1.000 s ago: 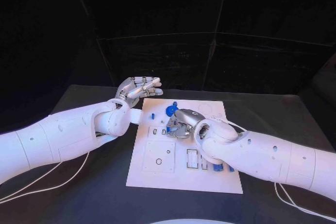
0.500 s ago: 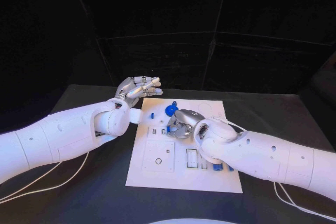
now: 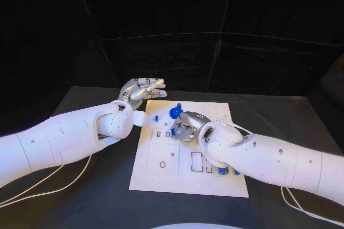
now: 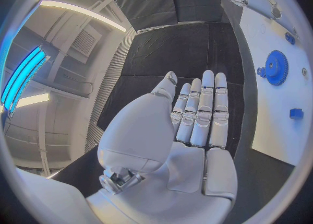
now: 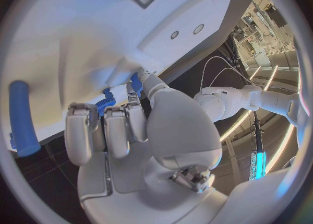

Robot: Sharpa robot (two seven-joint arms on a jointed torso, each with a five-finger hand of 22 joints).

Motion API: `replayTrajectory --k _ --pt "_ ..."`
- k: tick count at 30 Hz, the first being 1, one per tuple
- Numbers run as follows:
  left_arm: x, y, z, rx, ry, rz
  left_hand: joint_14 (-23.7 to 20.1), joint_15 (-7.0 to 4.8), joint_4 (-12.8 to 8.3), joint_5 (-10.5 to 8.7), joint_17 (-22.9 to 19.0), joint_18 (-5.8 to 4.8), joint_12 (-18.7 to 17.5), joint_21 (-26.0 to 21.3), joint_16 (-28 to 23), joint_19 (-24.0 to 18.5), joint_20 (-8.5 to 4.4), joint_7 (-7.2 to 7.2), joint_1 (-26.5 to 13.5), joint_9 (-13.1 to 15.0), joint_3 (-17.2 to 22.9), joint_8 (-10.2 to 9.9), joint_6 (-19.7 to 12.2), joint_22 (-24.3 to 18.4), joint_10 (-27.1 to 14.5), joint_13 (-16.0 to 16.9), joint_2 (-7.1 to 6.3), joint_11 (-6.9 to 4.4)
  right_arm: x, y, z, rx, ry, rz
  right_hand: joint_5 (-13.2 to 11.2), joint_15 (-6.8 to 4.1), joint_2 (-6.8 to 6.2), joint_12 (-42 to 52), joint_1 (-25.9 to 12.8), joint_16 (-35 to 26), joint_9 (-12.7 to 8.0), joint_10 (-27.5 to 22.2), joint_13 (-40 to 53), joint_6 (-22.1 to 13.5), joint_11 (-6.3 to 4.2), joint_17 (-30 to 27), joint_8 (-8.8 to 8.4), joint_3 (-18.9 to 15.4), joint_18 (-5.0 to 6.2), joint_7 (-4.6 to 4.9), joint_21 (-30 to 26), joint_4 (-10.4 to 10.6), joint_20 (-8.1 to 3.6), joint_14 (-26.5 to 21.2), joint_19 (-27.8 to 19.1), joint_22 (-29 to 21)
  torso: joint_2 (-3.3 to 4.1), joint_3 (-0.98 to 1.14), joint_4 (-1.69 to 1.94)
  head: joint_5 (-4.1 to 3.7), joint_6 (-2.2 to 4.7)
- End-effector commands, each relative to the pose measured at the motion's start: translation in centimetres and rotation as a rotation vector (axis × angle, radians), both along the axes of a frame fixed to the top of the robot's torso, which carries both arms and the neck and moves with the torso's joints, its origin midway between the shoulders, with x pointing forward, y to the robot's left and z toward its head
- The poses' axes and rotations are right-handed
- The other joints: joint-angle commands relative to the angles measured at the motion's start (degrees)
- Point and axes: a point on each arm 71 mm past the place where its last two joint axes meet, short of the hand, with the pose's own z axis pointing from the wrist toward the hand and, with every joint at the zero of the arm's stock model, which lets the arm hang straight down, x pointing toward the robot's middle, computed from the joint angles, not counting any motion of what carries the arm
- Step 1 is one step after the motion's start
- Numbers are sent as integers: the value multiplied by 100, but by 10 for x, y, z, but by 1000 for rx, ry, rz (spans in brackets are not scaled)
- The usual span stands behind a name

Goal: Assemble the parts on the task board

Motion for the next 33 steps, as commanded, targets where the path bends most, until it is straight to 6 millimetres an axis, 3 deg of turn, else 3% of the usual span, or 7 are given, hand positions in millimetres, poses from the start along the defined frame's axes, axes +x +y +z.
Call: replayTrajectory --k 1,8,17,25,27,30,33 --pt "0 -1 2 -4 -8 -13 41 -14 -14 0 10 84 -13 -27 -30 45 14 3 -1 -5 -18 -19 30 -6 38 -5 -12 2 0 -1 0 3 -7 -16 -114 43 -36 -20 -35 -37 11 6 659 -50 28 696 -29 -25 -81 -6 -38 42 55 441 151 636 -1 -4 -2 1 0" --pt "0 -2 2 -4 -8 -14 41 -14 -14 0 10 84 -13 -27 -30 45 14 3 -1 -5 -18 -19 30 -6 38 -5 -12 2 1 -1 1 18 -19 -30 -279 51 -135 -60 -171 -40 11 -24 622 -142 38 694 -66 -225 -78 -2 -46 186 63 441 145 623 -1 -5 -4 -2 2" --pt "0 0 2 -3 -6 -12 40 -13 -16 1 11 83 -19 -29 -33 45 14 5 -1 -6 -17 -24 26 -8 34 -7 -11 4 -1 -1 10 104 -97 -37 -304 128 -256 -182 -153 -33 -8 -115 507 -631 134 715 -146 -582 -80 109 -48 404 129 444 147 626 -2 2 -3 0 21" --pt "0 2 1 17 -8 -9 56 -23 -27 3 24 87 -21 -26 -33 58 8 -37 12 -1 -4 -15 64 -10 70 -4 4 -21 -12 -7 22 182 -154 18 -276 152 -293 -196 -92 -28 1 -129 489 -706 156 727 -133 -741 -80 130 -47 513 154 445 150 632 -11 1 -6 12 21" --pt "1 4 1 39 -10 -8 282 -105 -22 1 94 97 -11 59 72 212 -51 -105 -3 8 -2 14 165 23 183 6 12 -85 -17 -12 26 206 -159 50 -283 153 -287 -199 -78 -28 2 -132 486 -711 157 728 -131 -755 -79 132 -49 524 156 445 146 626 -14 4 -11 23 26" --pt "1 6 -1 82 0 -13 889 -295 16 -4 313 98 17 328 395 650 -246 -188 -64 13 -28 42 321 141 437 31 -6 -205 -20 -21 38 250 -156 96 -300 156 -274 -210 -57 -30 3 -141 476 -720 161 723 -129 -776 -77 135 -52 542 160 444 142 619 -24 1 -17 24 44" --pt "0 9 -4 141 39 -29 1325 -414 220 -12 540 93 116 545 707 961 -367 -225 -317 12 -120 39 415 242 781 99 21 -301 -17 -33 52 286 -125 128 -272 158 -223 -291 10 -27 14 -208 404 -685 159 738 -102 -796 -47 129 -109 553 164 443 65 478 -24 -6 -10 13 77"
